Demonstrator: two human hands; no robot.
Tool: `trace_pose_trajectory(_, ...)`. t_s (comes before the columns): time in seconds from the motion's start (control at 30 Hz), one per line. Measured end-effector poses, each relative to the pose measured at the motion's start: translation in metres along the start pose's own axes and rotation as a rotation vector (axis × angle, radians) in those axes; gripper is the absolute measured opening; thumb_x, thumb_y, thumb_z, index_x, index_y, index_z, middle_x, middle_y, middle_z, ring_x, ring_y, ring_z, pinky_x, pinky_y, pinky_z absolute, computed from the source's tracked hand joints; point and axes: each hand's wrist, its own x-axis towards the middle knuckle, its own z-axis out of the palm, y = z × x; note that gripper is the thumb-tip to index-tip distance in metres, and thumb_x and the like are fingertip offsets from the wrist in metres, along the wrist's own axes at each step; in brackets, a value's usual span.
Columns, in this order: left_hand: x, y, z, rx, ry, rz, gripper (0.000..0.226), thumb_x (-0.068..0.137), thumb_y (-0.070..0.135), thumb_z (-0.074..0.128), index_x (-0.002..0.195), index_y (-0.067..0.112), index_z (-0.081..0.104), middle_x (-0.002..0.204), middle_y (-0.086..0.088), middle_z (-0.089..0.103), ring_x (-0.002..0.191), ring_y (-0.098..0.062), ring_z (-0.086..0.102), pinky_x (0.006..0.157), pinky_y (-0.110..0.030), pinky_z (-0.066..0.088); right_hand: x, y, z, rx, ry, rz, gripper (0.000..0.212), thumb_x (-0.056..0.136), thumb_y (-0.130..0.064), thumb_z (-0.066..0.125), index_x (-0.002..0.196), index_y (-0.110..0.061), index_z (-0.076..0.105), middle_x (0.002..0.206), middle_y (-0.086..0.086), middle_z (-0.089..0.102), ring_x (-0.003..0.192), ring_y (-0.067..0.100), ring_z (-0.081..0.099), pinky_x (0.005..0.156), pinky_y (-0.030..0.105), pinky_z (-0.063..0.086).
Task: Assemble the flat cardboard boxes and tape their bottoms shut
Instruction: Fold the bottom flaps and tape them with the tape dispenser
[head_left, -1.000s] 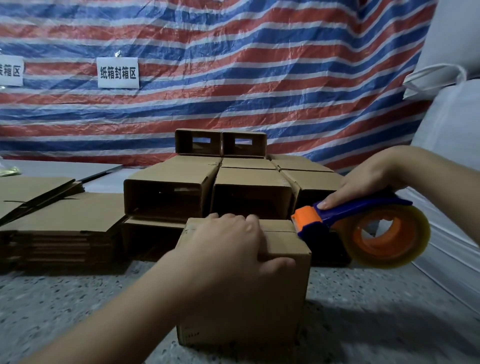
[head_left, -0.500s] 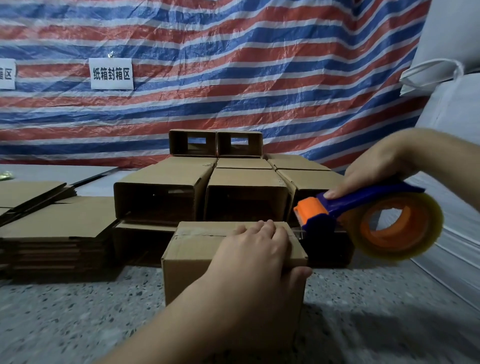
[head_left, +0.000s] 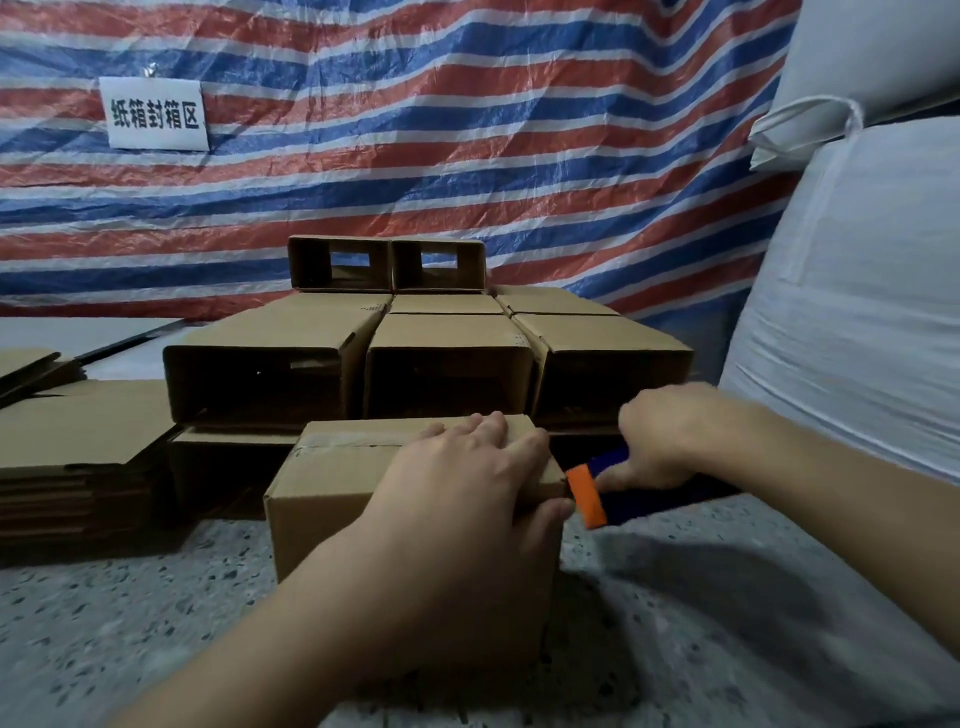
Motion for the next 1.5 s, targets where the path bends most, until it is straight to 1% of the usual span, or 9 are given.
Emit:
trace_pose_trajectory(0.17, 0.000, 0.002, 0.004, -0.022, 0.039, -0.006, 0.064, 0.095, 0.067, 0.029, 0.151, 0.035, 0.023, 0.158, -0.004, 0.031, 0.146, -0.023, 0.026, 0.116, -0.040, 0.025, -0.006, -0.009, 0.087, 0.338, 0.368, 0.129, 0.060, 0.079, -0.088, 0.041, 0.076, -0.028, 0.051, 0.070, -0.010, 0.055, 0.061, 0.007, 0.056, 0.055, 0.027, 0.050)
trace_pose_trajectory(0.47, -0.001, -0.001, 0.007, -0.008, 0.061, 0.013, 0.065, 0.093, 0.069, 0.025, 0.149, 0.037, 0.025, 0.154, 0.000, 0.037, 0.143, -0.020, 0.032, 0.114, -0.037, 0.029, -0.017, -0.037, 0.134, 0.393, 0.444, 0.162, 0.059, 0.084, -0.086, 0.029, 0.073, -0.030, 0.043, 0.064, -0.011, 0.049, 0.056, 0.003, 0.047, 0.047, 0.021, 0.032)
trace_pose_trajectory(0.6, -0.002, -0.001, 0.007, 0.009, 0.073, 0.009, 0.064, 0.093, 0.069, 0.024, 0.147, 0.036, 0.027, 0.154, -0.002, 0.038, 0.143, -0.022, 0.032, 0.115, -0.038, 0.029, -0.020, -0.029, 0.110, 0.457, 0.345, 0.195, 0.091, 0.068, -0.089, -0.008, 0.074, -0.024, 0.056, 0.068, -0.006, 0.055, 0.064, 0.011, 0.055, 0.057, 0.029, 0.046)
trace_pose_trajectory(0.73, -0.001, -0.001, 0.007, 0.005, 0.072, 0.009, 0.065, 0.093, 0.069, 0.024, 0.149, 0.035, 0.025, 0.155, -0.003, 0.036, 0.144, -0.023, 0.031, 0.115, -0.039, 0.029, -0.028, -0.015, 0.055, 1.115, 0.595, 0.100, 0.080, 0.077, -0.091, 0.000, 0.091, -0.035, 0.055, 0.086, -0.010, 0.065, 0.084, 0.007, 0.062, 0.070, 0.031, 0.047)
trace_pose_trajectory(0.87, -0.001, -0.002, 0.007, 0.028, 0.068, 0.015, 0.069, 0.090, 0.070, 0.018, 0.150, 0.035, 0.024, 0.155, 0.000, 0.037, 0.142, -0.019, 0.033, 0.113, -0.036, 0.031, -0.020, -0.027, 0.008, 1.915, 0.527, -0.272, 0.074, 0.089, -0.072, 0.018, 0.140, -0.029, 0.048, 0.144, -0.003, 0.055, 0.136, 0.009, 0.045, 0.113, 0.033, 0.029)
trace_pose_trajectory(1.03, 0.000, 0.002, 0.005, 0.068, 0.065, 0.006, 0.079, 0.090, 0.069, 0.015, 0.153, 0.023, 0.021, 0.159, -0.003, 0.029, 0.146, -0.017, 0.026, 0.117, -0.034, 0.023, -0.016, -0.082, 0.016, 2.023, 0.198, -0.428, 0.071, 0.101, -0.064, 0.010, 0.159, -0.026, 0.025, 0.163, -0.002, 0.031, 0.143, 0.011, 0.036, 0.110, 0.029, 0.032)
trace_pose_trajectory(1.23, -0.002, 0.001, 0.007, -0.054, 0.086, -0.015, 0.073, 0.098, 0.058, 0.024, 0.156, 0.019, 0.006, 0.163, -0.002, 0.018, 0.149, -0.014, 0.014, 0.117, -0.028, 0.011, -0.025, -0.105, 0.053, 2.108, -0.014, -0.314, 0.051, 0.086, -0.073, 0.029, 0.111, -0.054, 0.070, 0.122, -0.008, 0.070, 0.116, 0.016, 0.064, 0.084, 0.030, 0.052)
trace_pose_trajectory(1.37, -0.010, -0.007, -0.006, -0.221, 0.164, -0.014, 0.074, 0.095, 0.059, 0.037, 0.155, 0.029, 0.006, 0.164, 0.007, 0.003, 0.147, -0.004, 0.007, 0.110, -0.022, 0.003, -0.028, -0.096, 0.054, 2.074, 0.170, -0.322, 0.071, 0.090, -0.068, 0.019, 0.150, -0.035, 0.039, 0.153, -0.003, 0.046, 0.140, 0.017, 0.044, 0.116, 0.046, 0.037)
trace_pose_trajectory(1.5, -0.042, -0.030, -0.010, -0.347, 0.551, -0.093, 0.067, 0.092, 0.061, 0.037, 0.149, 0.027, 0.031, 0.151, 0.015, 0.032, 0.137, 0.002, 0.023, 0.112, -0.025, 0.021, -0.041, -0.095, 0.063, 2.007, 0.328, -0.366, 0.074, 0.079, -0.089, 0.026, 0.143, -0.051, 0.028, 0.157, -0.023, 0.033, 0.145, 0.000, 0.031, 0.123, 0.038, 0.025)
